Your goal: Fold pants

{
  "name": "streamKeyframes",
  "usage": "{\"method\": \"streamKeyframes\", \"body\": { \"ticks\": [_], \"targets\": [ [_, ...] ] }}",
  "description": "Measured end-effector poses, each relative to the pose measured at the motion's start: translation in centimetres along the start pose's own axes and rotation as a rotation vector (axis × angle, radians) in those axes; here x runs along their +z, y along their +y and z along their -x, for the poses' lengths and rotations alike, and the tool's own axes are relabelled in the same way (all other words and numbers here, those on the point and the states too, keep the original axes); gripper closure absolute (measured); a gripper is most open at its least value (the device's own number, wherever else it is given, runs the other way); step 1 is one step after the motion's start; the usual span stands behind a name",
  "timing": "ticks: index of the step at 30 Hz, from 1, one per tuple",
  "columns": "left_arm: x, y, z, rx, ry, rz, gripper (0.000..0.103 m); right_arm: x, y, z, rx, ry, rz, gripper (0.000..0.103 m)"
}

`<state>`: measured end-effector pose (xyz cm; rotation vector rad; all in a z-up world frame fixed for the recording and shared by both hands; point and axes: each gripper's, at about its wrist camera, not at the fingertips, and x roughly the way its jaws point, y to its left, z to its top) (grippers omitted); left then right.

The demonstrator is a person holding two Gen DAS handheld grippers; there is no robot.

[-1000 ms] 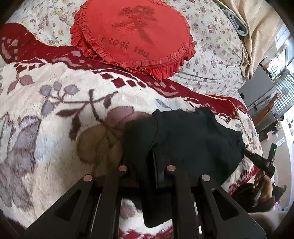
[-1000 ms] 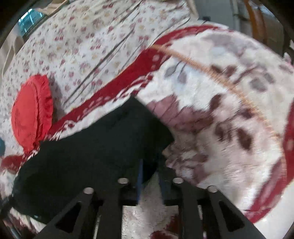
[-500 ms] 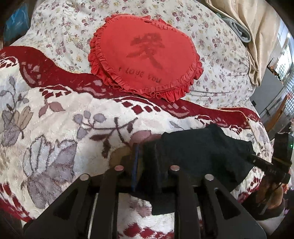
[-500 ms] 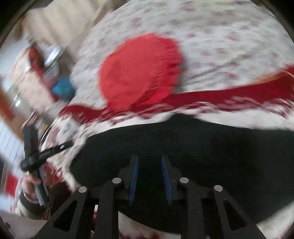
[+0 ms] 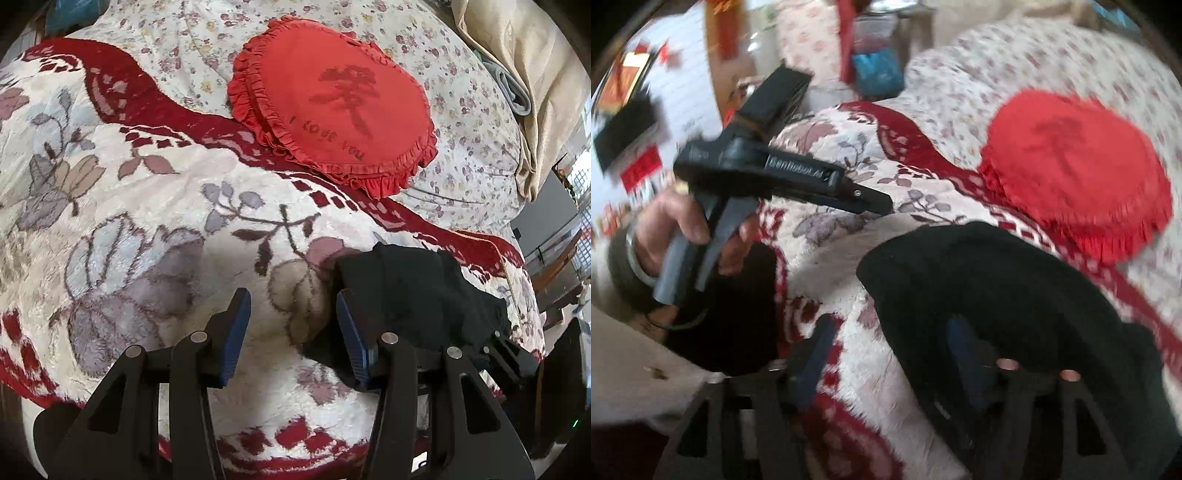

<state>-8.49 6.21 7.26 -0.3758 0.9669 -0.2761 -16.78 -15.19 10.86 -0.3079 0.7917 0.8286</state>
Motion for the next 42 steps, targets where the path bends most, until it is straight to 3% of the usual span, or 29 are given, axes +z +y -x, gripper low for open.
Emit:
{"method": "streamKeyframes", "body": {
  "ticks": [4,6,9,12,15,18,22,25,28,31,33,36,42],
  "targets": [
    [-0.3,0.4,-0.2,-0.005,0.012,0.001,0.055,0.6,0.2,-2.6,-0.123,0.012,0.076,0.037],
    [-0.3,0.6,-0.2,-0.005,0.018,-0.002,0.055,1.0,-1.1,-3.8,-0.111,0.051,0.043,0.077],
    [-0.4,0.5,0.3,-0.023,0.012,-0.027,0.055,2.2,-5.0,-1.8,0.014,-0.026,-0.151,0.093],
    [-0.5,-0.1,0.6,-0.078,0.016,-0.066,0.052,3.6,-9.1,0.8,0.033,-0.119,-0.267,0.094],
    [-0.6,-1.4,0.5,-0.169,0.023,-0.103,0.035,4.9,-12.8,2.5,0.001,-0.187,-0.344,0.094],
    [-0.8,-3.3,-0.1,-0.221,0.049,-0.167,0.034,6.0,-14.8,3.1,-0.012,-0.211,-0.376,0.094],
    [-1.4,-6.4,-1.8,-0.174,0.083,-0.341,0.032,6.9,-15.4,3.5,-0.010,-0.232,-0.378,0.094],
    [-1.0,-7.5,-4.1,-0.126,0.116,-0.392,0.032,7.4,-15.1,4.1,-0.012,-0.257,-0.366,0.094],
    [0.2,-8.0,-6.5,-0.147,0.138,-0.373,0.032,7.6,-15.3,4.7,-0.005,-0.279,-0.376,0.094],
    [1.8,-8.1,-8.6,-0.073,0.130,-0.339,0.032,7.5,-15.3,5.3,0.009,-0.299,-0.391,0.094],
    [3.0,-7.1,-9.0,-0.019,0.105,-0.277,0.032,7.3,-15.2,6.0,0.016,-0.309,-0.396,0.094],
    [4.0,-4.6,-8.4,-0.034,0.084,-0.178,0.032,6.4,-14.5,6.8,0.056,-0.313,-0.404,0.094],
    [2.6,-1.9,-8.4,0.026,0.112,-0.152,0.032,3.8,-11.1,3.6,0.171,-0.199,-0.393,0.094]
  ]
}}
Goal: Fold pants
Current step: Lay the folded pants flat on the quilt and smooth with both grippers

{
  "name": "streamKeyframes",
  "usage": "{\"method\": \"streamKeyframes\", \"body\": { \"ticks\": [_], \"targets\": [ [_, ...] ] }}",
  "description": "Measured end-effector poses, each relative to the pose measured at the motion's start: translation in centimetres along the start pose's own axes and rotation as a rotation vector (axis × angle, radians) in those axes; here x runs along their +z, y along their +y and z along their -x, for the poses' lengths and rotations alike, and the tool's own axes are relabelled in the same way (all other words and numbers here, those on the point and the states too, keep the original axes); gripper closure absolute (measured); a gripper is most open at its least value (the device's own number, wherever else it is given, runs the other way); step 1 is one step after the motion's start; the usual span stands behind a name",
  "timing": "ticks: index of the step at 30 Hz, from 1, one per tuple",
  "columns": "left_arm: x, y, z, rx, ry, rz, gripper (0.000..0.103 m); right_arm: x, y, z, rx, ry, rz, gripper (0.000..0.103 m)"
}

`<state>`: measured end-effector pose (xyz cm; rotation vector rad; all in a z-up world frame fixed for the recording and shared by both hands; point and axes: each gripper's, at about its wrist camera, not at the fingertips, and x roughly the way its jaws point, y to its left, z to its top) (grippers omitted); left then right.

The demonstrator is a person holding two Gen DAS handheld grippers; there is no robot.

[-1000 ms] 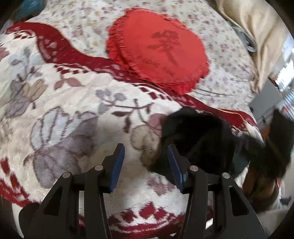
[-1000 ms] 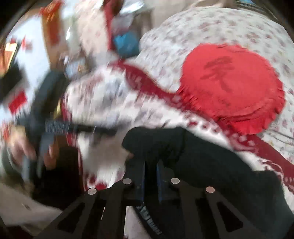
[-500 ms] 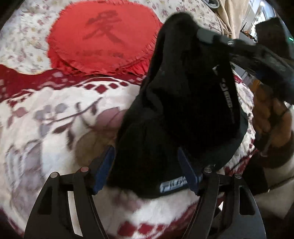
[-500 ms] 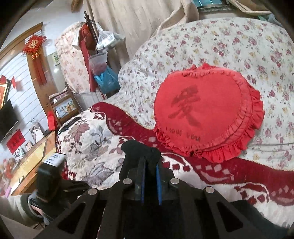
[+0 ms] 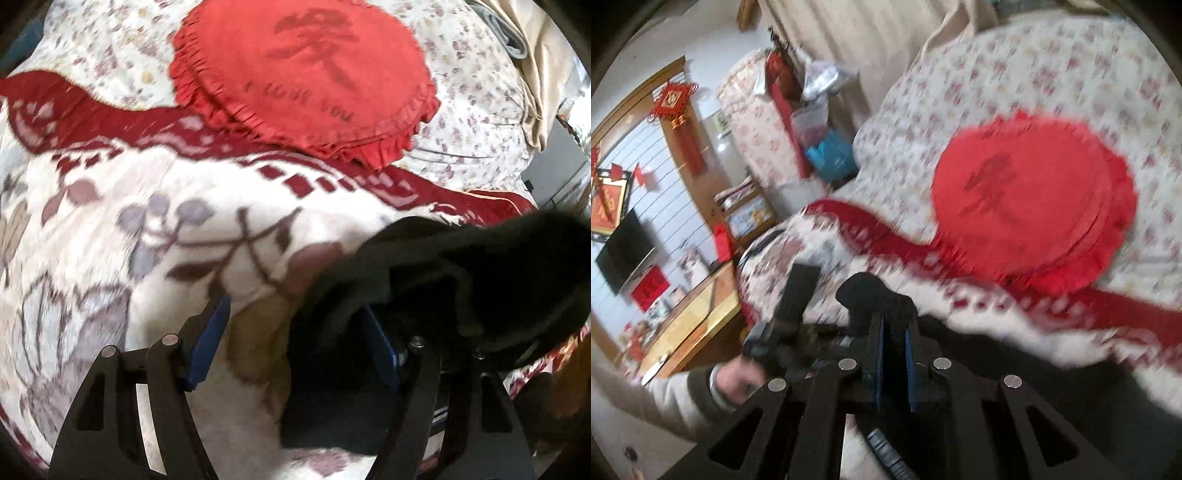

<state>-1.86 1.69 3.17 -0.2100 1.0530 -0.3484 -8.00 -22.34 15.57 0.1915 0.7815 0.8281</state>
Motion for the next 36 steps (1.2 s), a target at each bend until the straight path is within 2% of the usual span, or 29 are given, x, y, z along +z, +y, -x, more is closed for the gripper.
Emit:
{"method": "streamKeyframes", "body": {
  "ticks": [4,6,8,12,16,19,22,23,24,31,36],
  "targets": [
    [-1.3,3.5,2.0,-0.006,-0.035,0.111,0.032,-4.1,1.7,-4.7,0.061,0.140,-0.011,0.094],
    [-1.7,5.4,3.7,-0.014,-0.067,0.169,0.032,-5.9,2.7,-7.1,0.055,0.214,0.021,0.094],
    [-2.0,6.4,5.3,-0.013,-0.102,0.188,0.032,-6.8,2.8,-8.7,0.051,0.250,0.020,0.094],
    [-1.7,5.7,7.0,0.004,-0.133,0.157,0.032,-8.0,1.8,-10.9,0.029,0.306,-0.019,0.091],
    [-1.3,3.2,7.7,-0.038,-0.157,0.107,0.032,-7.3,2.2,-8.9,0.034,0.279,-0.018,0.091],
    [-1.1,0.5,7.9,-0.053,-0.168,0.046,0.032,-6.4,2.4,-5.2,0.025,0.209,0.005,0.090],
    [-1.0,-2.1,7.5,-0.051,-0.165,-0.020,0.032,-5.7,1.5,-2.4,0.000,0.140,-0.012,0.073],
    [-1.0,-3.1,7.2,-0.042,-0.163,-0.041,0.032,-5.7,1.0,-1.5,-0.021,0.110,-0.022,0.063],
    [-1.0,-3.9,6.8,-0.034,-0.159,-0.055,0.032,-5.7,0.3,-0.5,-0.050,0.078,-0.038,0.058],
    [-1.7,-7.9,4.5,0.004,-0.127,-0.145,0.032,-5.7,-3.1,1.5,-0.209,0.040,-0.107,0.058],
    [-1.9,-8.5,2.9,0.026,-0.107,-0.157,0.032,-6.2,-4.5,1.4,-0.254,0.047,-0.140,0.058]
  ]
}}
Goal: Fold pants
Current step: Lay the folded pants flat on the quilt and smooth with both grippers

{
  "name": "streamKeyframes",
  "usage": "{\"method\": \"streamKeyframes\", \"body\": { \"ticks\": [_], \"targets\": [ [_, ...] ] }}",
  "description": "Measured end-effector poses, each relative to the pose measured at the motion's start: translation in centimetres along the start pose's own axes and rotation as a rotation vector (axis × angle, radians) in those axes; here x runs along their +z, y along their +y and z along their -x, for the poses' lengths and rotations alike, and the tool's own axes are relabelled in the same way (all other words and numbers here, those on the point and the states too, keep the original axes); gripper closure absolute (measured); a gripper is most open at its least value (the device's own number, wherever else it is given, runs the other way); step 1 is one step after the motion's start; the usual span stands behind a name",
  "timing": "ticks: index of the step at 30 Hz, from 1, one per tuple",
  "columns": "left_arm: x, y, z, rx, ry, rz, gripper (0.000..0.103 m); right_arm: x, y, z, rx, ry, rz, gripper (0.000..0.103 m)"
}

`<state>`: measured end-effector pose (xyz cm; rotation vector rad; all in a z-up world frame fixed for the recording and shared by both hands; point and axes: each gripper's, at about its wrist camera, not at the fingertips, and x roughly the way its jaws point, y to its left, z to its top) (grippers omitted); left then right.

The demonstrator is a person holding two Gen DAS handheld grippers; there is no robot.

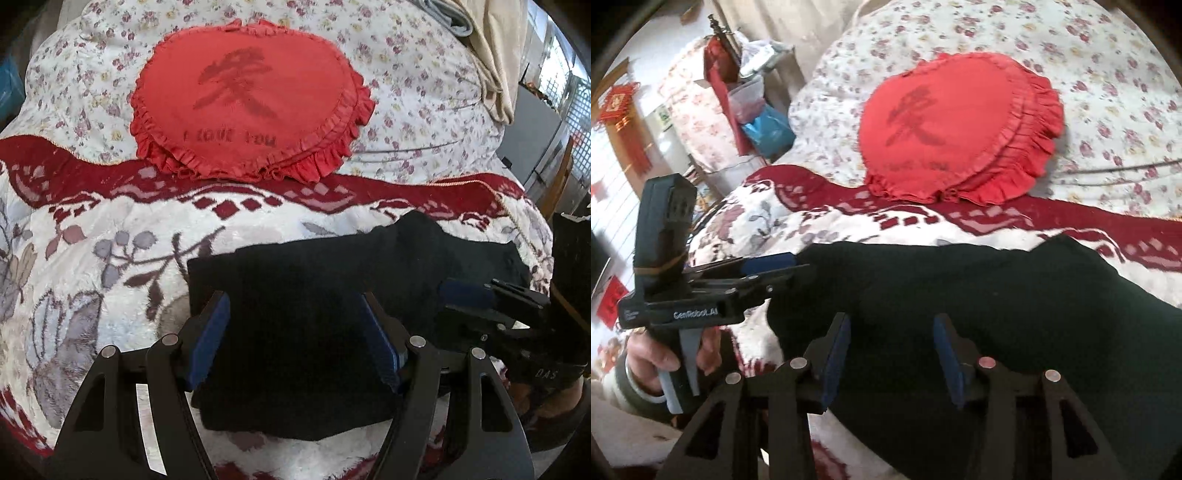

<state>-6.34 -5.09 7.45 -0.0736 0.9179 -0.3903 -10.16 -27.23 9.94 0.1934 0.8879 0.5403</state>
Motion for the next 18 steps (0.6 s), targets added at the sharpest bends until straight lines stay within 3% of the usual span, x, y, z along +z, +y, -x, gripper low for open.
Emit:
{"method": "streamKeyframes", "body": {
  "ticks": [9,13,18],
  "targets": [
    [-0.7,2.0,-3.3,0.080,0.050,0.031,0.031,-0.2,-2.3,-3.9,-0.047,0.056,-0.063,0.058],
    [-0.5,3.8,-4.2,0.038,0.091,0.121,0.031,0.3,-2.9,-4.8,-0.045,0.048,-0.086,0.058],
    [-0.1,3.1,-2.0,0.064,0.041,0.099,0.031,0.4,-2.9,-2.7,-0.050,0.027,-0.092,0.058]
  ]
}}
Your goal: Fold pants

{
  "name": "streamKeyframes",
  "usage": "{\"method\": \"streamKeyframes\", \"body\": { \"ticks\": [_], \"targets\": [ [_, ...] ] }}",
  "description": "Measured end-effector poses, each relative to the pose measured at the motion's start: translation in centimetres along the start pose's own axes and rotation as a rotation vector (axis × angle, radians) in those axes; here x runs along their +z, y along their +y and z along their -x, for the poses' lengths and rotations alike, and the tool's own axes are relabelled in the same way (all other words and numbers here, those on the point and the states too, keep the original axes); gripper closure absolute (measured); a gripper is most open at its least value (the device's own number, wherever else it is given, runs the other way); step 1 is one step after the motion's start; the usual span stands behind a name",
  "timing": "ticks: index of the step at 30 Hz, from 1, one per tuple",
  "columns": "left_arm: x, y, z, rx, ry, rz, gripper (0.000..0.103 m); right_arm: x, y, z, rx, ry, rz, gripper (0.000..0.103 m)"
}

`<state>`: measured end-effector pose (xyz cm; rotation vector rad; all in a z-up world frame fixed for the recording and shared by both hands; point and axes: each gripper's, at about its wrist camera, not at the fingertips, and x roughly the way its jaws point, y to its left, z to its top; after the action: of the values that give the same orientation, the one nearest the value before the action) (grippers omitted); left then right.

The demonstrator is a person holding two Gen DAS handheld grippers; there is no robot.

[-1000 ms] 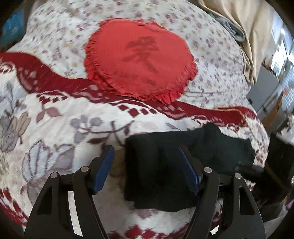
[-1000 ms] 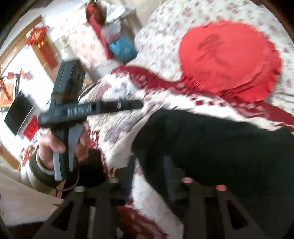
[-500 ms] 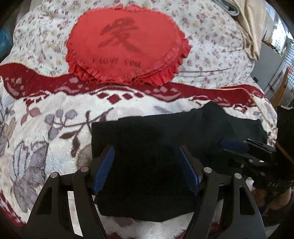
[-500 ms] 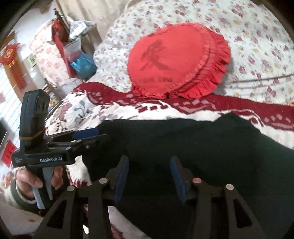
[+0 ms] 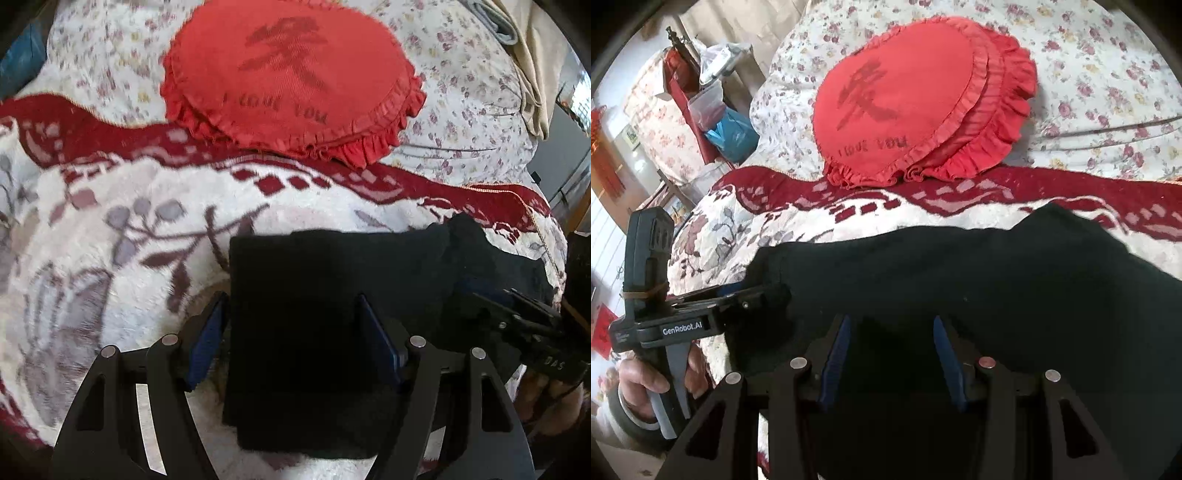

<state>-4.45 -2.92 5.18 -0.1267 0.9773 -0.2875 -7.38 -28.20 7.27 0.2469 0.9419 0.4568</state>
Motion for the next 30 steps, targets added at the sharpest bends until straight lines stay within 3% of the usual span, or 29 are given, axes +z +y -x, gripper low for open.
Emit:
{"method": "streamKeyframes", "body": {
  "ticks": [8,12,16,21,25,30],
  "targets": [
    [0.6,-2.3,3.6,-0.058,-0.077,-0.035,0.031,-3.8,-2.7,5.1,-0.094,-0.010,-0.012,0.053],
    [0.7,-4.5,2.3,-0.068,-0.038,-0.074,0.031,-5.6,-4.5,5.1,-0.139,0.035,-0.051,0.053],
    [0.5,-6.9,1.1,-0.092,-0.008,-0.108,0.031,-5.9,-5.3,7.7,-0.135,-0.039,-0.082,0.053],
    [0.2,-9.5,0.1,-0.095,0.002,-0.145,0.031,-6.8,-7.6,9.4,-0.193,-0.040,-0.124,0.053],
    [-0.1,-10.5,-1.2,-0.088,0.024,-0.147,0.031,-7.4,-9.3,9.9,-0.239,-0.029,-0.142,0.053],
    [-0.4,-10.5,-2.8,-0.064,0.054,-0.145,0.031,-8.0,-10.8,10.7,-0.235,-0.039,-0.173,0.053]
  ]
}}
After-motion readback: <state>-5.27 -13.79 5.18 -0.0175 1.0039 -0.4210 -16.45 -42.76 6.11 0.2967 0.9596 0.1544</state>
